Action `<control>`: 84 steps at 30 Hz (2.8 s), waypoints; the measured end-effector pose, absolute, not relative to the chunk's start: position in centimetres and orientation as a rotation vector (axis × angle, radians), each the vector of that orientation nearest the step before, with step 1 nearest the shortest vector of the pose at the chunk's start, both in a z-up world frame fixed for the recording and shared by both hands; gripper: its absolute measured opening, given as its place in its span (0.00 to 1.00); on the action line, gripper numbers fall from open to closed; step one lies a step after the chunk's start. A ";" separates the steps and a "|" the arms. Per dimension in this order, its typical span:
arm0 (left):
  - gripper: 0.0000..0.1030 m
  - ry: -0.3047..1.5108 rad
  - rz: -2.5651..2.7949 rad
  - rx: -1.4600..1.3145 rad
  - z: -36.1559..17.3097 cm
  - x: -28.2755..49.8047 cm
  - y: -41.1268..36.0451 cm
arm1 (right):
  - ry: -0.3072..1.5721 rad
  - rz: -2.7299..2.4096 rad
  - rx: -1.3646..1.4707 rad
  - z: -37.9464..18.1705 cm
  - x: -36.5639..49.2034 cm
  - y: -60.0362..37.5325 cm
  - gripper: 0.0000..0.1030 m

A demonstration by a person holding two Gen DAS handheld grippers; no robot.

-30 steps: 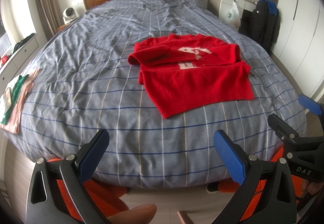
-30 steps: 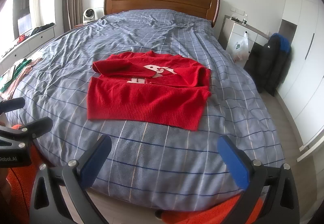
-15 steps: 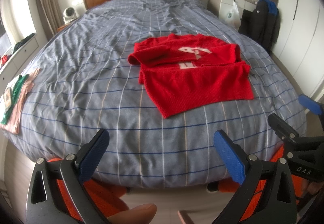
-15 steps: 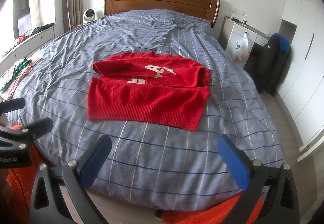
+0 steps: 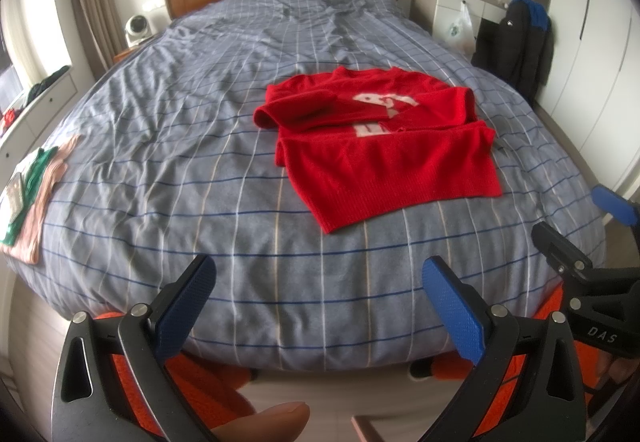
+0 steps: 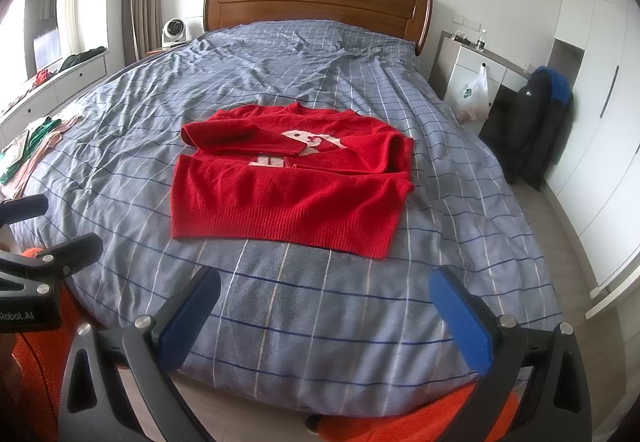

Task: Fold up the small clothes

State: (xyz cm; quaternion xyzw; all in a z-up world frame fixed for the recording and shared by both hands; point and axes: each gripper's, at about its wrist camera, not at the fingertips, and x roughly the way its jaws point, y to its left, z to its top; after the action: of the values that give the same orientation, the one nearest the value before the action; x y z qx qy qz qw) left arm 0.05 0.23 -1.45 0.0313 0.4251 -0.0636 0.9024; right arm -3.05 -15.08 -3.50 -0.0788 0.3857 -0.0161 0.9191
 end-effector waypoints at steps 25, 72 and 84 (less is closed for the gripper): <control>1.00 0.880 -0.131 0.065 -1.5 0.0 0.2 | 0.792 -0.033 -0.164 -3.4 -3.1 -15.1 1.00; 1.00 0.966 -0.069 -0.048 -3.8 1.9 3.6 | 0.790 -0.098 -0.131 -4.0 -2.7 -17.2 1.00; 1.00 0.959 -0.056 0.042 -3.9 2.1 1.7 | 0.804 -0.123 -0.095 -4.7 -2.5 -18.9 1.00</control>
State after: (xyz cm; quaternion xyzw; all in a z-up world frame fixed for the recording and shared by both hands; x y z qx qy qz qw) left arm 2.11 1.73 -3.87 0.0204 0.4612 -0.0270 0.8867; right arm -2.45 -18.92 -4.69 -0.0463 0.3909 -0.0600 0.9173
